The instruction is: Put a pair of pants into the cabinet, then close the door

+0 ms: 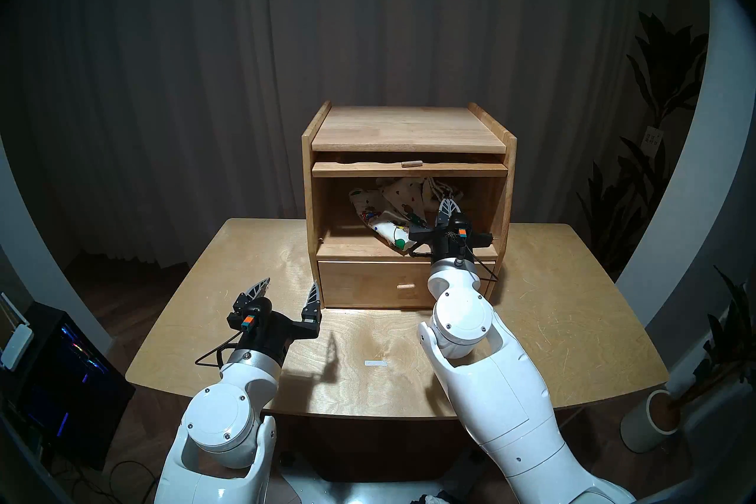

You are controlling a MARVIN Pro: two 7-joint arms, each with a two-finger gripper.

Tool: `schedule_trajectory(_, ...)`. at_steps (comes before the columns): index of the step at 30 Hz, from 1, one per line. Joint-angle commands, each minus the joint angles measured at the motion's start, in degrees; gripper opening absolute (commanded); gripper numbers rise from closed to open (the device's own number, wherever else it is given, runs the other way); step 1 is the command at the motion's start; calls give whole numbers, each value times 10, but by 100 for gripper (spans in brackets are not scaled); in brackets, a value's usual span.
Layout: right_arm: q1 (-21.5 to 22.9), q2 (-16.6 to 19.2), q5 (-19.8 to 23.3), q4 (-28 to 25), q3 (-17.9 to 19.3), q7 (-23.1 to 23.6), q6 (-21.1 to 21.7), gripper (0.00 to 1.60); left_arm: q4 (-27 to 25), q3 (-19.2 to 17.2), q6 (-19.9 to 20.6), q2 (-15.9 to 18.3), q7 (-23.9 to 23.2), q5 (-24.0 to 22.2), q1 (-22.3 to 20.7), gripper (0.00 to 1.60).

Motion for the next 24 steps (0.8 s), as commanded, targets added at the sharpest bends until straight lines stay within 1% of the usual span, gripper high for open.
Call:
schedule_trajectory(1, -42, 12, 3, -69, -9, 4, 13, 0, -8, 0, -2, 0, 0, 0, -5, 160)
schedule_trajectory(3, -53, 18, 4, -75, -14, 6, 20, 0, -8, 0, -2, 0, 0, 0, -5, 160)
schedule_trajectory(8, -98, 29, 13, -120, -32, 14, 45, 0, -7, 0, -3, 0, -1, 0, -6, 160)
schedule_trajectory(10, -105, 37, 17, -122, -38, 18, 52, 0, -7, 0, -3, -1, -1, -1, -6, 160)
schedule_trajectory(12, -121, 45, 22, -151, -44, 21, 65, 0, -7, 0, -3, -1, -2, -1, -6, 160)
schedule_trajectory(13, -122, 49, 25, -141, -45, 22, 69, 0, -7, 0, -3, -1, -2, -1, -6, 160)
schedule_trajectory(15, -140, 60, 31, -165, -50, 26, 85, 0, -7, 0, -3, -1, -2, -1, -7, 160)
schedule_trajectory(20, -152, 73, 47, -196, -56, 39, 115, 0, -10, -1, -4, -1, -2, -1, -7, 160)
schedule_trajectory(24, -167, 85, 64, -228, -59, 53, 157, 0, -13, -1, -4, -1, -2, -1, -7, 160)
